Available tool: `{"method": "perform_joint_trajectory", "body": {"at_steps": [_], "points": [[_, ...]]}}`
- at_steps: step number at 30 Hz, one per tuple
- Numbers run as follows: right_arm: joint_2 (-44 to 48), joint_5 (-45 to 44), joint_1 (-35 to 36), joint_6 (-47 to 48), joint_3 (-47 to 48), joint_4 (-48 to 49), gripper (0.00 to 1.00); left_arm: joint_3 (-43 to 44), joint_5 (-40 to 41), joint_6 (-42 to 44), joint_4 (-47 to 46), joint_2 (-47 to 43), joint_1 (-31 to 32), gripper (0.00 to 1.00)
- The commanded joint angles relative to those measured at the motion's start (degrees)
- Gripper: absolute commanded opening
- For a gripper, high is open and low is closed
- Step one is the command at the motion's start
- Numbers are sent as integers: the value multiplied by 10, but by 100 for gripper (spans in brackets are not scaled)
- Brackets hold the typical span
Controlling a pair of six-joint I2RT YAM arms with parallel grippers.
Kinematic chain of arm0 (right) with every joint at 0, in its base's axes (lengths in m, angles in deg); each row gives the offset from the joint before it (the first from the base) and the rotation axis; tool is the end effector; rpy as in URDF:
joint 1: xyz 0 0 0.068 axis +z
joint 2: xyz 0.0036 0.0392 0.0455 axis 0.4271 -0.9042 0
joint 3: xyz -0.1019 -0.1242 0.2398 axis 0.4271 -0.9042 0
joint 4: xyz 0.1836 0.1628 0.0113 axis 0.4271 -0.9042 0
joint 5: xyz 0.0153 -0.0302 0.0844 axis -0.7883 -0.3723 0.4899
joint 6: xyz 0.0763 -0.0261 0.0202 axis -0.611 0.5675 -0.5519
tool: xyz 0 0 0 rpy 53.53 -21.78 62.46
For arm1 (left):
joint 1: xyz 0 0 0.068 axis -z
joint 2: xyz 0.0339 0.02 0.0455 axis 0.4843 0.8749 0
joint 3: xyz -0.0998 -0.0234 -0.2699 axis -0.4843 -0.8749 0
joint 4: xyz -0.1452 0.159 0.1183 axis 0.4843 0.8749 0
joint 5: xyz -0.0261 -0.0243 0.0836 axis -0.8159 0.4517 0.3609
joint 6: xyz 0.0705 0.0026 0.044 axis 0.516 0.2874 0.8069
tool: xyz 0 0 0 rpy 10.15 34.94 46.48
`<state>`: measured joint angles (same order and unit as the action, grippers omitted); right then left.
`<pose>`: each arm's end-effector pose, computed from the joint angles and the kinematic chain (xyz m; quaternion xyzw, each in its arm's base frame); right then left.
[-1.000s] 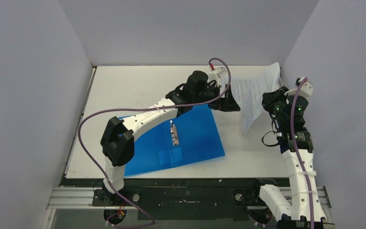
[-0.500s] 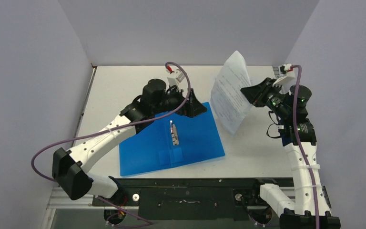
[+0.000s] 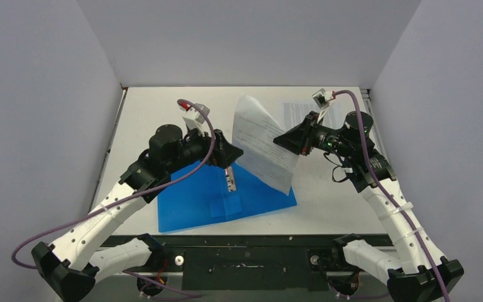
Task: Put the files into the folder
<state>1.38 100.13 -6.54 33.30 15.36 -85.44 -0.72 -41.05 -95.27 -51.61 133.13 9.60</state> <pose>0.1825 0.1202 0.4114 -0.2111 0.7078 0.5300 0.4166 0.1813 -0.1623 0.3850 0.1256 0.7733 -0.4044 0.4719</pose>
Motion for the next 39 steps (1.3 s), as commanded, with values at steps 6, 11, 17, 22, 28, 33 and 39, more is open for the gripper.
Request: {"method": "perform_joint_trajectory", "body": {"at_steps": [6,11,17,22,28,33,39], "points": [[13,110,38,-23,-43,138,16,-59,27,52,64,-173,-4,96],[24,125,69,-66,-58,199,16,-86,-18,49,60,-222,-4,96],[43,126,107,-93,-58,239,16,-112,-65,32,30,-246,-4,97],[49,124,127,-86,-46,234,16,-122,-86,15,7,-253,-4,97],[48,112,136,-61,-31,198,16,-129,-173,-22,-47,-262,-4,94],[52,113,139,-59,-30,196,16,-128,-238,-42,-70,-267,-4,76],[61,111,140,-58,-28,195,16,-131,-256,-51,-77,-258,-4,37]]}}
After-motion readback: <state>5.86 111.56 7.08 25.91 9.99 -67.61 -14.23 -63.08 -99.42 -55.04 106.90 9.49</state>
